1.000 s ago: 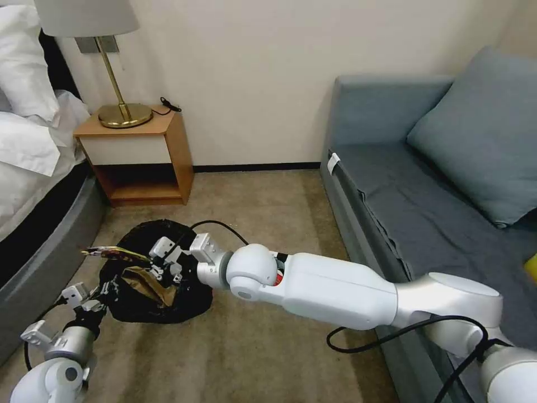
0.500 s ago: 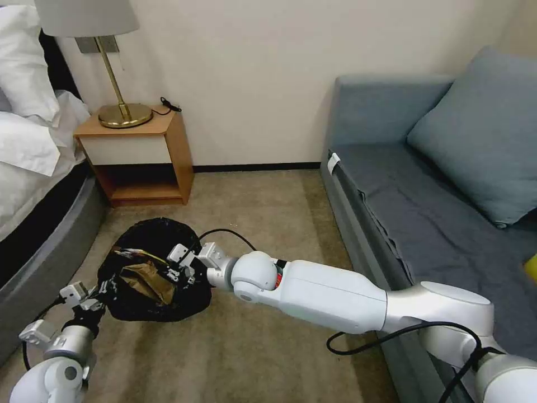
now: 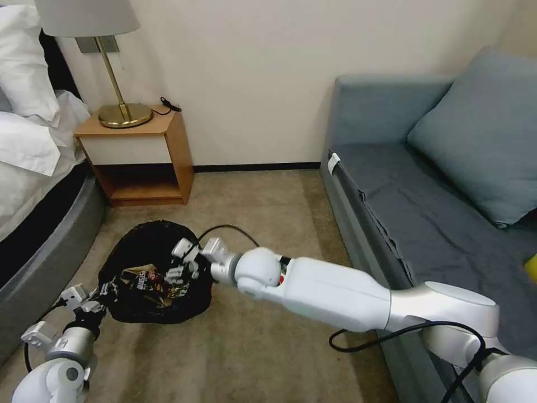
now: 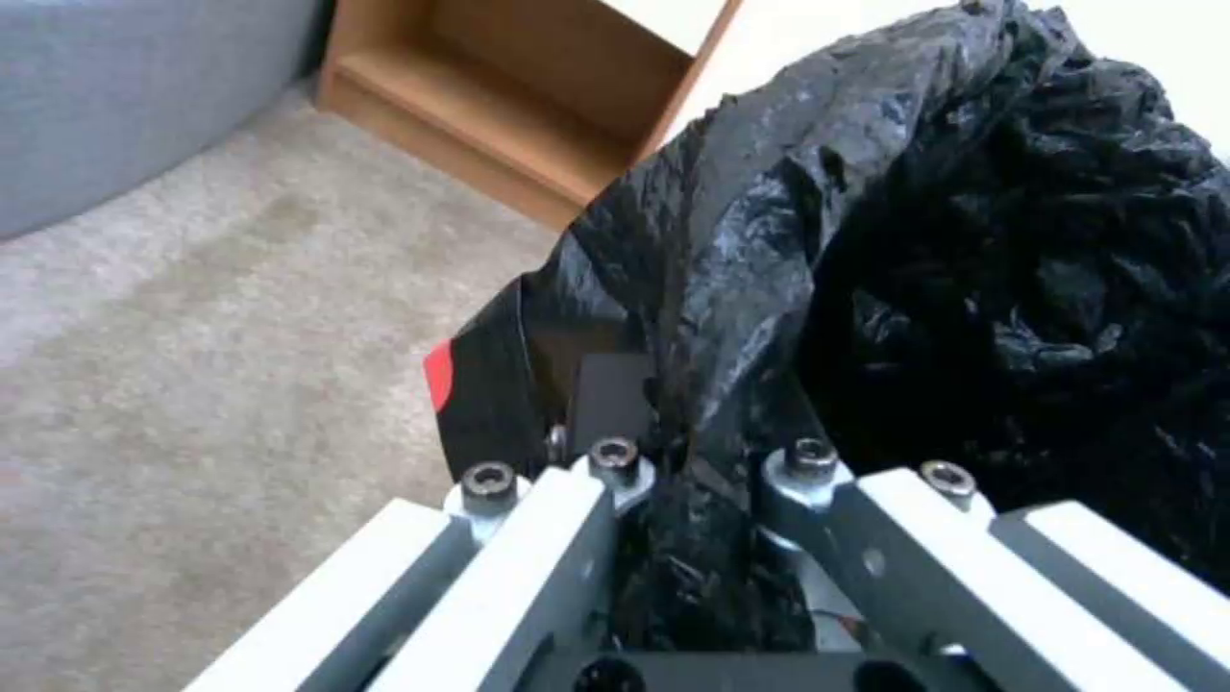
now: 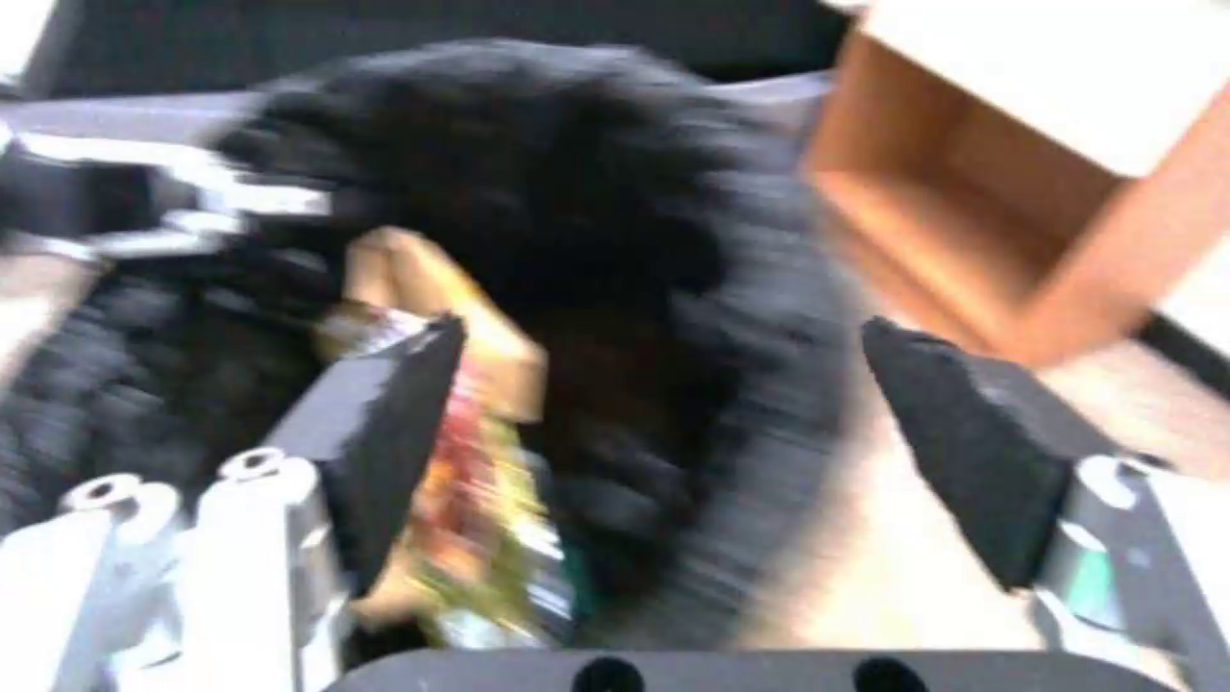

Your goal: Pick up the trash bin, then pick up the garbage on the floor and place it into the trash bin.

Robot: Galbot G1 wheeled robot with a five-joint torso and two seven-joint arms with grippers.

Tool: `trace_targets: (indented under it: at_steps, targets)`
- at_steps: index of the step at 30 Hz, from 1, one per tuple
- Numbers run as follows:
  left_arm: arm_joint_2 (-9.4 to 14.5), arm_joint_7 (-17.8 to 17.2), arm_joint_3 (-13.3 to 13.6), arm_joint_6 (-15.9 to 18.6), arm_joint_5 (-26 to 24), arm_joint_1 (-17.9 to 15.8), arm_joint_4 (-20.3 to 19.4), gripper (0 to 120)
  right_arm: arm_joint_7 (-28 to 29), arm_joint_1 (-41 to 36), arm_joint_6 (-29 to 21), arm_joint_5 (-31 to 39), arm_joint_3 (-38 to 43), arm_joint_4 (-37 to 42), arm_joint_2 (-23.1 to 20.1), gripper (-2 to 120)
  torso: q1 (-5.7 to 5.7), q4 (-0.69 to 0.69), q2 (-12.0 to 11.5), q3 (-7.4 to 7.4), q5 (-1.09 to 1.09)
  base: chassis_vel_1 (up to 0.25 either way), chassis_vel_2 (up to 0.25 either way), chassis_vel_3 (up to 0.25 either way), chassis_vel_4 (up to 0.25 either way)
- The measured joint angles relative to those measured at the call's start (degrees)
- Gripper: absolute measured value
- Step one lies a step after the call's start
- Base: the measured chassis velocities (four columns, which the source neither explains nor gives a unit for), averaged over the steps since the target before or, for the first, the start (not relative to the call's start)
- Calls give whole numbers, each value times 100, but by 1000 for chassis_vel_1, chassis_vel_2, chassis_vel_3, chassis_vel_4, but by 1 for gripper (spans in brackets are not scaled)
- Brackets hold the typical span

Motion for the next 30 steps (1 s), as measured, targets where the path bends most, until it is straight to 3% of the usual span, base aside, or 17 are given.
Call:
trace_targets:
  at_steps: [3, 10, 17, 19, 22, 30]
  targets:
    - [37, 32, -116, -53, 154, -43, 118, 3, -215, -27, 88, -144, 245, -194, -490, 98, 0, -2, 0, 0, 0, 0, 0, 0, 0]
    - [78, 5, -236, -85, 313, -82, 145, 3, -698, -221, 275, -605, 337, -1013, -778, 100, 0, -2, 0, 0, 0, 0, 0, 0, 0]
    - [124, 34, -346, -85, 307, -33, 40, 3, -1414, -471, 255, -1103, 407, -2904, -21, 100, 0, 0, 0, 0, -1, 0, 0, 0, 0]
    - [127, 42, -364, -86, 303, -24, 42, 3, -1549, -471, 248, -1161, 390, -3133, 80, 100, 0, 0, 0, 0, -2, 0, 0, 0, 0]
    - [147, 90, -456, -89, 255, 26, 54, 3, -2042, -470, 243, -1387, 356, -4156, 440, 100, 0, 1, 0, 0, -1, 0, 0, 0, 0]
    - [213, 148, -657, -97, 154, 74, 123, 3, -2865, -517, 534, -1862, 402, -5312, 669, 100, 0, -1, 0, 0, -1, 0, 0, 0, 0]
